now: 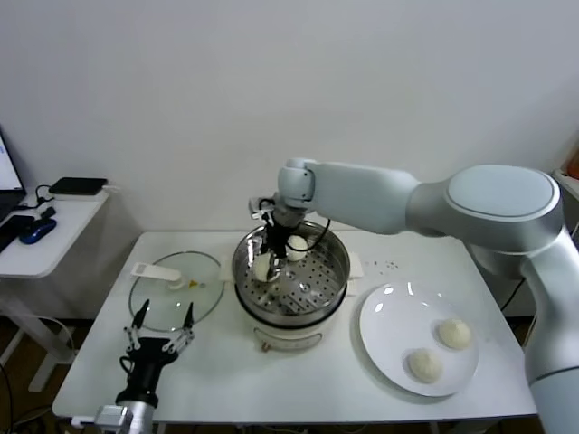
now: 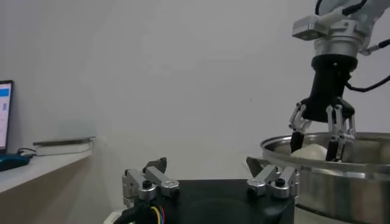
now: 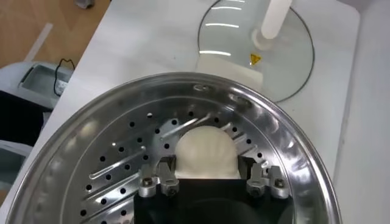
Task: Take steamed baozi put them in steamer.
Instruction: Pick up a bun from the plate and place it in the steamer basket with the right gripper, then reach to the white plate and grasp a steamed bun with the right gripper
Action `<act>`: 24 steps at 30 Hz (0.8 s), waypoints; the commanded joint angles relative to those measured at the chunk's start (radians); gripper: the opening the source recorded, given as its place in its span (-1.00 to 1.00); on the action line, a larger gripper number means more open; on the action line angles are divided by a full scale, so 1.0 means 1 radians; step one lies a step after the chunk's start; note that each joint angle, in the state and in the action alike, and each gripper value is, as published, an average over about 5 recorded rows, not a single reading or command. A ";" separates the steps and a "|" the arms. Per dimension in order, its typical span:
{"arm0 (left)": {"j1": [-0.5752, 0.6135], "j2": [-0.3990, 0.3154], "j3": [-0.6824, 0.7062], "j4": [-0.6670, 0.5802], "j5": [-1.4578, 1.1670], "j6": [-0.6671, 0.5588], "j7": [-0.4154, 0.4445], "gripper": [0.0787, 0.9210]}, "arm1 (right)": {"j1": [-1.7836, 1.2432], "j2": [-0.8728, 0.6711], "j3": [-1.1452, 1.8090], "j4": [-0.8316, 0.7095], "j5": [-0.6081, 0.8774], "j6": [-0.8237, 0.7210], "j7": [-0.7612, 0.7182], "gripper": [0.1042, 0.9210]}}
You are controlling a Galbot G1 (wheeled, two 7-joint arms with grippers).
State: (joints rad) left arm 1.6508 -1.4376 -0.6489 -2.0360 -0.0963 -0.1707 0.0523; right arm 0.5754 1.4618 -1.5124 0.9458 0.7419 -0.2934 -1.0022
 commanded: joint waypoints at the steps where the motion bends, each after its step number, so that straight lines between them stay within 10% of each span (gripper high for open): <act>1: 0.001 0.000 0.000 0.000 -0.001 -0.001 0.000 0.77 | -0.021 0.010 0.005 -0.011 -0.012 0.001 0.002 0.36; 24: -0.002 -0.005 0.008 0.000 0.003 0.003 0.000 0.77 | 0.228 -0.265 -0.058 0.315 0.046 0.015 -0.035 0.76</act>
State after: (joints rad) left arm 1.6495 -1.4437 -0.6421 -2.0366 -0.0946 -0.1696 0.0519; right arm 0.6471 1.3700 -1.5199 1.0522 0.7449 -0.2815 -1.0243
